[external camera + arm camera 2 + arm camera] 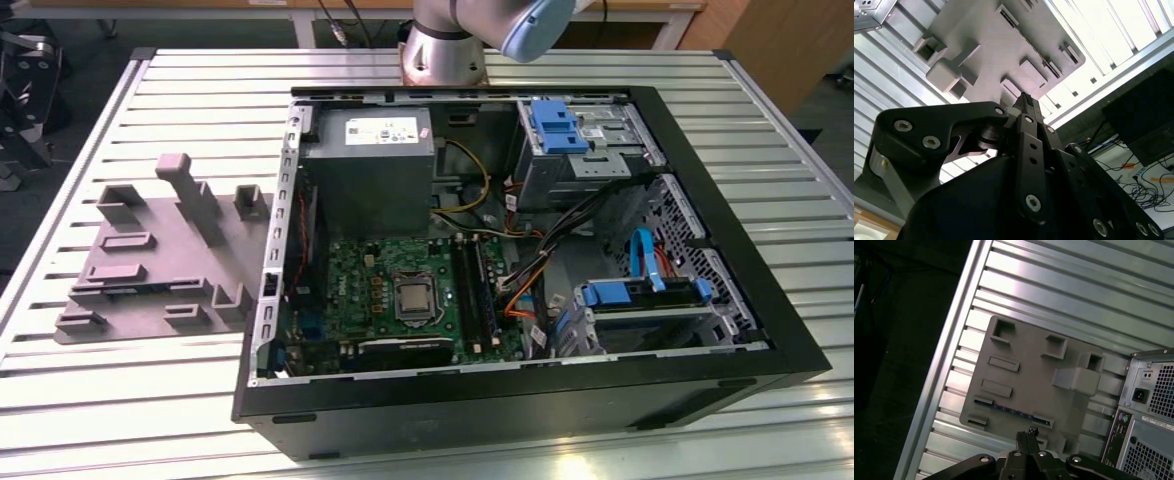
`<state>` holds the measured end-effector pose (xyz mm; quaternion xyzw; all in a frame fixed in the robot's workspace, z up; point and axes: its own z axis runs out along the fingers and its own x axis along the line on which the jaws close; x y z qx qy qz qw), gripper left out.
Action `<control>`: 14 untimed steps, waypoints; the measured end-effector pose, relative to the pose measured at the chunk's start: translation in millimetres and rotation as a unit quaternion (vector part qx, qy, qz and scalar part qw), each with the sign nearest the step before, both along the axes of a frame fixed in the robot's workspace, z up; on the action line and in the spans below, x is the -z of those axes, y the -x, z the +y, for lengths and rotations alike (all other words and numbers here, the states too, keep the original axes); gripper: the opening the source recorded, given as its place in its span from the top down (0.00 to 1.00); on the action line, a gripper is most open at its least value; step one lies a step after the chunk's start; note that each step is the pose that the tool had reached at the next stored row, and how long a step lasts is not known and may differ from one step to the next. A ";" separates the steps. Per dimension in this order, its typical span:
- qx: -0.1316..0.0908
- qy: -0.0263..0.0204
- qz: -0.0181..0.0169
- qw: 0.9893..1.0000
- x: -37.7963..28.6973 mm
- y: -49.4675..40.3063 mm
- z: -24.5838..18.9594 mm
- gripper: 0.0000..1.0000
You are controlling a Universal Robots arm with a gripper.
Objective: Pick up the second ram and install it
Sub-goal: 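Pick up the second ram and move it above second insertion slot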
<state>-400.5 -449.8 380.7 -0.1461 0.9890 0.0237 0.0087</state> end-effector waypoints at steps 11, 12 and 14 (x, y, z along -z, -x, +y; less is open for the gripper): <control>-0.015 0.000 0.000 1.000 -0.1 0.3 -0.1 0.89; -0.017 0.000 0.000 1.000 -0.1 0.3 -0.1 0.89; -0.020 0.000 0.000 1.000 -0.1 0.4 -0.1 0.89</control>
